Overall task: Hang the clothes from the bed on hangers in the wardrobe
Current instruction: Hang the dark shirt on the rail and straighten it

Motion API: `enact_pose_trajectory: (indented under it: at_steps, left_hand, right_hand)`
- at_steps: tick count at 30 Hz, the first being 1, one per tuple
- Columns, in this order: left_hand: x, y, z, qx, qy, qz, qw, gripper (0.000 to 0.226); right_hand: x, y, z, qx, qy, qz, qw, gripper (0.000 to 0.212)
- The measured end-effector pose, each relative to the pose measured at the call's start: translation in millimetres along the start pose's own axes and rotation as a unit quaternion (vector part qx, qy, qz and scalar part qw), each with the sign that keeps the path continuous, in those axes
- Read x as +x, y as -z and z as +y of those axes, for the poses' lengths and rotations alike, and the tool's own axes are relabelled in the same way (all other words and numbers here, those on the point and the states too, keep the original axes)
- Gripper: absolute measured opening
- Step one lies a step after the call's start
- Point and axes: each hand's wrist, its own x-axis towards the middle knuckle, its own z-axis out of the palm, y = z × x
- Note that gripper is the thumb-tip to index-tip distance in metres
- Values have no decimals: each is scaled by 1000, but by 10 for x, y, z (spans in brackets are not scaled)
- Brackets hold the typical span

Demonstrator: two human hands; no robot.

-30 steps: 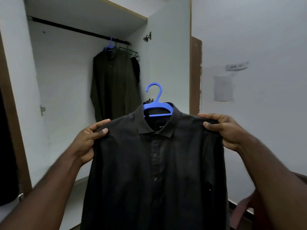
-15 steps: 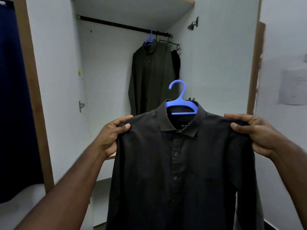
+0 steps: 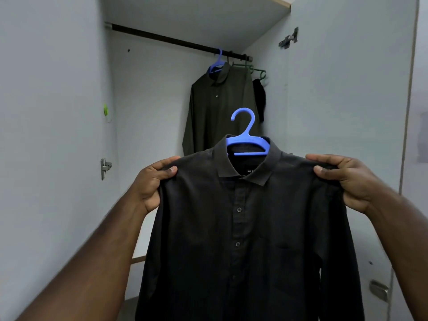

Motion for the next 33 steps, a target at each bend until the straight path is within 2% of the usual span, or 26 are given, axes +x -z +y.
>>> enact_pose_trajectory:
  at_steps: [2,6,9,16,26,29,33]
  left_hand:
    - [213,33,-18,-5,-2,4,1000,29]
    - [574,130,-27,2,-8,3,1000,29]
    - [885,173,-9,9,-17,1,1000,29]
    - [1710,247,25,19,-37,5,999,30]
    - [2683,387,8,7,-49,13,999,40]
    - [2982,391,65,13,-67,28,997,32]
    - [3419,353,105,92,-134,92,982,32]
  right_hand:
    - [215,-27,33,8,2,3,1000,46]
    - [628,-85,147,-1,11,-1,1000,62]
    - [971,-105,221,10,21,-8,1000,47]
    - [1891,-122,365,31,37,-39,998,33]
    - [3059,-263,507,52,67,-35,996,30]
    - [3308,-344,490,48,83,-19,995,29]
    - [3623,-495,442,45,104,3,993,27]
